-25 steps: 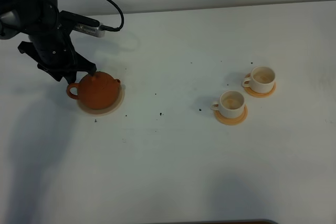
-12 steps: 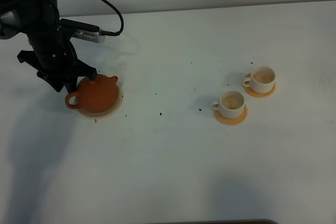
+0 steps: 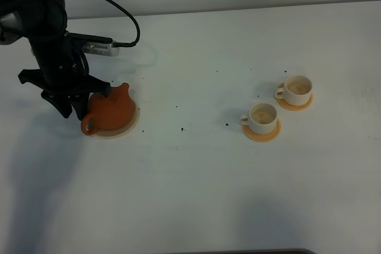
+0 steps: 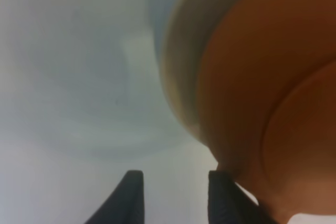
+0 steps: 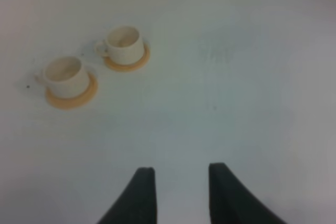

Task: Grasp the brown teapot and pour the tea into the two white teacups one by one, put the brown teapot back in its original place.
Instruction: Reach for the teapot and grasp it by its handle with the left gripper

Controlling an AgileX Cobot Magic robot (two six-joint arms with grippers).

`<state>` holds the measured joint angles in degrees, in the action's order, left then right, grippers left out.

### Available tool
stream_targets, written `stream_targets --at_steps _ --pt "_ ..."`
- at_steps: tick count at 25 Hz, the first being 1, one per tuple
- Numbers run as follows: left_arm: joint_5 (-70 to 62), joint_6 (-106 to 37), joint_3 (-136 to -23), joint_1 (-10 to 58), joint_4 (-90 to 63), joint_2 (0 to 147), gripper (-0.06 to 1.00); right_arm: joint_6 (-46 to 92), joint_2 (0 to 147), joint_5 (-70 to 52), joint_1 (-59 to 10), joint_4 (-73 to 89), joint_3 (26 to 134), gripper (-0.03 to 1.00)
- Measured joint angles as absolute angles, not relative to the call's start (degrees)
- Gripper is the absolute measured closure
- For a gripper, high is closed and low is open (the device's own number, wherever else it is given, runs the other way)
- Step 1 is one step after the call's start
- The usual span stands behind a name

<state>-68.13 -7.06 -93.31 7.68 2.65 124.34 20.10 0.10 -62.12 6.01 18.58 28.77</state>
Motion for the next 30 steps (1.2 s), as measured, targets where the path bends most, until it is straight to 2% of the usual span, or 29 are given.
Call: stream_targets --at_steps 16,30 --pt "-68.2 -7.1 -92.2 7.6 0.0 126.4 0.65 20.1 0.1 -62.1 6.0 18.6 28.8 0.73" --pt "-68.2 -8.6 -91.6 9.3 -10.6 126.5 0.65 20.1 0.1 -62.1 6.0 18.6 28.8 0.73"
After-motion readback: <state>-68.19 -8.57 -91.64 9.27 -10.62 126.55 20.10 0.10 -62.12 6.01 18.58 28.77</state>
